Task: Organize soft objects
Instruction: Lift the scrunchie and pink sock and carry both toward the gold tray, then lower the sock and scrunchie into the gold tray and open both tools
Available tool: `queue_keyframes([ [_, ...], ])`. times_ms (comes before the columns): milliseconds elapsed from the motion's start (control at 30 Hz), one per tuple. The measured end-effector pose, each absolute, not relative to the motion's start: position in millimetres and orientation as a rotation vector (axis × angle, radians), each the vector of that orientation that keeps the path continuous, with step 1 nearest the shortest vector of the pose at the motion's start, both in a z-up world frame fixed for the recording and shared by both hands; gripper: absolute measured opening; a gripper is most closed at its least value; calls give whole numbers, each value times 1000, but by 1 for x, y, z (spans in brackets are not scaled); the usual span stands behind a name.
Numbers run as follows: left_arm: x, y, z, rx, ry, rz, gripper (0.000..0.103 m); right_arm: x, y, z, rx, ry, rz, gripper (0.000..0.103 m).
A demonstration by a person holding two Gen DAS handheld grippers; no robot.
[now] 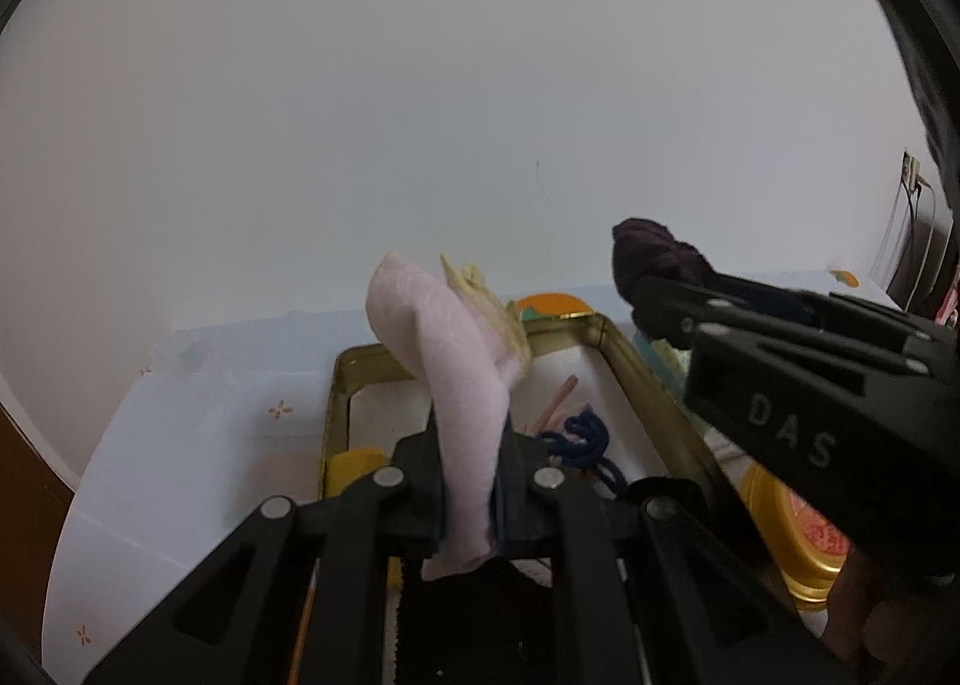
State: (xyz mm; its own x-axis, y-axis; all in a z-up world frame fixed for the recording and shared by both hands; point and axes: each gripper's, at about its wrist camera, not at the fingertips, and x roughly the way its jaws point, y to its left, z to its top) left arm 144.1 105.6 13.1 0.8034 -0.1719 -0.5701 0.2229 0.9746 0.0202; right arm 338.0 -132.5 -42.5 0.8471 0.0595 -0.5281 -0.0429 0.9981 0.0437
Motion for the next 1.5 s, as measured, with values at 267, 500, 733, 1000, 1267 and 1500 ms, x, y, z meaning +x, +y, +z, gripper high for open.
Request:
queue_keyframes([
  [267, 152, 105, 4, 85, 664, -212, 9, 378, -136, -59, 14, 648, 57, 34],
  [500, 162, 105, -5, 68, 733, -204, 9, 403, -139, -79, -9, 745, 43, 34],
  [733, 166, 103, -8, 65, 772, -207, 9, 417, -128, -93, -20, 818, 41, 34],
  [1000, 184, 115, -20, 33, 834, -183, 13, 445, -122, -107, -4, 890, 56, 37],
  [1267, 181, 117, -16, 91, 817, -35, 78, 435, -115, -121, 93, 970, 132, 52],
  [1500, 160, 117, 5, 92, 675, -46, 101, 402, -114, -92, 172, 883, 271, 61],
])
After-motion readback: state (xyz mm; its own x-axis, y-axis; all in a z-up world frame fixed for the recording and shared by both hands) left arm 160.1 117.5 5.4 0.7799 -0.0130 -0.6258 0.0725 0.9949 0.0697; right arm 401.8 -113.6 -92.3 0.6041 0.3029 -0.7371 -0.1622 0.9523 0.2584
